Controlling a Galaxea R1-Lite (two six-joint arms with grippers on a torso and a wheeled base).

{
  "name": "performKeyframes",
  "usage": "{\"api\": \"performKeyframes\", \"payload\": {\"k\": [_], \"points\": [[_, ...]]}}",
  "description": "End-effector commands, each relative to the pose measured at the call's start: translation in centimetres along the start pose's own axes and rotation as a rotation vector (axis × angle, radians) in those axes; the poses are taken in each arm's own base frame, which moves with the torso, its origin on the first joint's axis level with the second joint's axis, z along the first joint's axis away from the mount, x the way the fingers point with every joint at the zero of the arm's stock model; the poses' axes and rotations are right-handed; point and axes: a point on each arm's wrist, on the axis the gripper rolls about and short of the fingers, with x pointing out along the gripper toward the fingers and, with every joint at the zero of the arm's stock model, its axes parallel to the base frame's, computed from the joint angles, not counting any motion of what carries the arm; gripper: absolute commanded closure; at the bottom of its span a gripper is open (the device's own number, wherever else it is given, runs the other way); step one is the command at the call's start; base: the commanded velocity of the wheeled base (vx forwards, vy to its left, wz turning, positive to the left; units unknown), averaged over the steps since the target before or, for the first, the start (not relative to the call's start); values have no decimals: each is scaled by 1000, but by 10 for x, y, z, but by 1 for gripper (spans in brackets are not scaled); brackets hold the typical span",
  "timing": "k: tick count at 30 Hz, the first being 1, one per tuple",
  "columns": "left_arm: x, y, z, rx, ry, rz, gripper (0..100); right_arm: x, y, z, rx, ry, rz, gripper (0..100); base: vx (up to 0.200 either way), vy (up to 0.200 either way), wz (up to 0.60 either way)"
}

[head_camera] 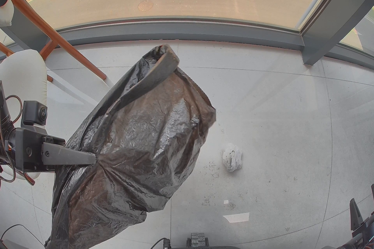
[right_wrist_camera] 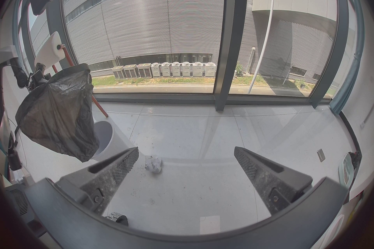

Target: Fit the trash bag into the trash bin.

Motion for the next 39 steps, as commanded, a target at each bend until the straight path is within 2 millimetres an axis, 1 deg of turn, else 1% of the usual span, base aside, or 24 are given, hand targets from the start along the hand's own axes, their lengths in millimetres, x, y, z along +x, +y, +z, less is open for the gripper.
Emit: {"api": "performKeyframes", "payload": {"k": [1,9,13,17,18,19,20,22,24,25,26,27,28,29,30,31,32,33,34,35,36,37,38,39], "points": [[-6,4,1,36,-26,29,100,0,0,-5,-2,6,0,0,0,0,0],[-11,1,2,52,-45,47,100,0,0,-5,-3,6,0,0,0,0,0],[-11,9,-14,39,-42,60,100,0,0,-5,-2,6,0,0,0,0,0],[-9,28,-29,169,-84,196,100,0,0,-5,3,10,2,0,0,0,0],[-1,37,-33,200,-74,249,100,0,0,-5,1,10,2,0,0,0,0],[5,39,-34,213,-62,264,100,0,0,-5,3,13,0,0,0,0,0],[15,39,-36,229,-45,283,100,0,0,-5,-2,14,0,0,0,0,0],[27,38,-39,233,-42,339,100,0,0,-5,-9,10,10,0,0,0,0],[34,39,-41,238,-51,414,100,0,0,-5,-22,14,13,0,0,0,0],[34,39,-41,240,-52,419,100,0,0,-5,-23,16,13,0,0,0,0],[41,38,-39,262,-67,472,100,0,0,-5,-32,13,10,0,0,0,0],[46,38,-37,271,-71,487,100,0,0,-4,-37,8,10,0,0,0,0],[51,37,-32,283,-81,503,100,-1,0,1,-37,-18,13,0,0,0,0],[54,36,-27,297,-97,527,100,-5,1,20,-28,-80,28,0,0,0,0],[56,34,-24,312,-113,551,100,-8,1,48,-17,-148,45,0,0,0,0],[57,33,-23,322,-124,571,100,-2,1,72,-6,-162,62,0,0,0,0],[61,32,-22,336,-135,597,100,26,2,106,17,-107,105,0,0,0,0],[67,29,-19,357,-142,606,100,49,6,124,38,-56,160,0,0,0,0],[73,26,-17,372,-147,609,100,63,11,138,75,-37,237,0,0,0,0],[79,25,-15,378,-146,612,100,73,17,148,128,-6,298,0,0,0,0],[85,26,-16,376,-135,621,100,90,27,155,209,76,366,0,0,0,0],[88,27,-16,375,-131,625,100,103,37,158,252,149,405,0,0,0,0],[88,27,-16,376,-131,625,100,105,39,158,261,164,415,0,0,0,0],[94,29,-13,377,-122,621,100,134,72,163,348,348,508,0,0,0,0]]}}
